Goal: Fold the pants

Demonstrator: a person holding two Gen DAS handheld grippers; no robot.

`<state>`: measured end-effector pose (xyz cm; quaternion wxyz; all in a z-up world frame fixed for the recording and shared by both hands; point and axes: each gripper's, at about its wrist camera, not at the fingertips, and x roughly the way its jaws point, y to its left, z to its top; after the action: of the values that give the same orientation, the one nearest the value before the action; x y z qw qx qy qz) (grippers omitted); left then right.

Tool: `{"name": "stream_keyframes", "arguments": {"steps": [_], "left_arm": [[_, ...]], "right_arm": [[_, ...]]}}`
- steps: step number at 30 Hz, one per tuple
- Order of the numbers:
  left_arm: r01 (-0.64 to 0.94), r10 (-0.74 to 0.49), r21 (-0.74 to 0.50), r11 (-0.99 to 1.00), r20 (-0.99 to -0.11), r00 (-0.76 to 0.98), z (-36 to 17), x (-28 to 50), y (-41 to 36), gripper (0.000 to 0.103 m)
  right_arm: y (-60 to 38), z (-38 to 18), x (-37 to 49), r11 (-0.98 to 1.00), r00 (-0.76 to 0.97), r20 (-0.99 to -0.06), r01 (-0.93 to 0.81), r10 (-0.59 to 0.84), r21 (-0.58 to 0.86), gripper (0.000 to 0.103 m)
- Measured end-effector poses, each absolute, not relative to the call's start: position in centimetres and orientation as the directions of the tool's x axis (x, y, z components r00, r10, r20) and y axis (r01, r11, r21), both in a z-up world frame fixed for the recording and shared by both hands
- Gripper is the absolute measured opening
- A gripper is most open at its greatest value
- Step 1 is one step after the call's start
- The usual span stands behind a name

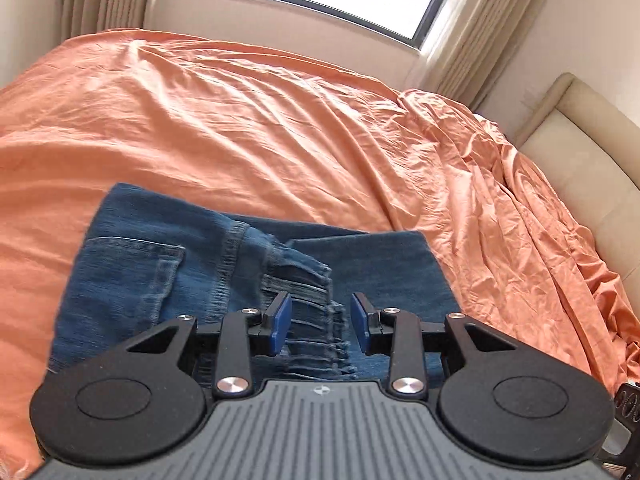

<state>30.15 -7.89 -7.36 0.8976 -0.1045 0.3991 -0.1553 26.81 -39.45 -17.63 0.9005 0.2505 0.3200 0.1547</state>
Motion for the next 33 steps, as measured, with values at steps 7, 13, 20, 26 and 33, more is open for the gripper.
{"name": "stream_keyframes", "arguments": {"steps": [7, 13, 20, 26, 33], "left_arm": [[0.104, -0.322, -0.338, 0.935, -0.694, 0.643, -9.3, 30.1, -1.8, 0.040], [0.089, -0.307, -0.328, 0.940, -0.707, 0.637, -10.7, 28.1, 2.2, 0.040], [0.064, -0.332, -0.382, 0.922, -0.696, 0.637, -11.3, 25.3, 6.4, 0.045], [0.118, -0.304, -0.289, 0.950, -0.767, 0.565, -12.5, 23.7, 6.9, 0.048], [0.069, -0.305, -0.328, 0.942, -0.756, 0.579, -13.7, 22.8, 7.6, 0.048]], "right_arm": [[-36.2, -17.8, 28.9, 0.737, 0.668, -0.487, -0.139, 0.563, 0.661, 0.030], [-32.4, -18.6, 31.7, 0.700, 0.586, -0.518, -0.120, 0.623, 0.704, 0.030], [-31.1, -20.6, 35.2, 0.711, 0.509, -0.623, 0.030, 0.594, 0.702, 0.029], [-31.4, -20.7, 36.0, 0.680, 0.470, -0.635, 0.095, 0.613, 0.727, 0.024], [-30.6, -15.6, 34.6, 0.701, 0.546, -0.578, -0.026, 0.607, 0.712, 0.004]]}}
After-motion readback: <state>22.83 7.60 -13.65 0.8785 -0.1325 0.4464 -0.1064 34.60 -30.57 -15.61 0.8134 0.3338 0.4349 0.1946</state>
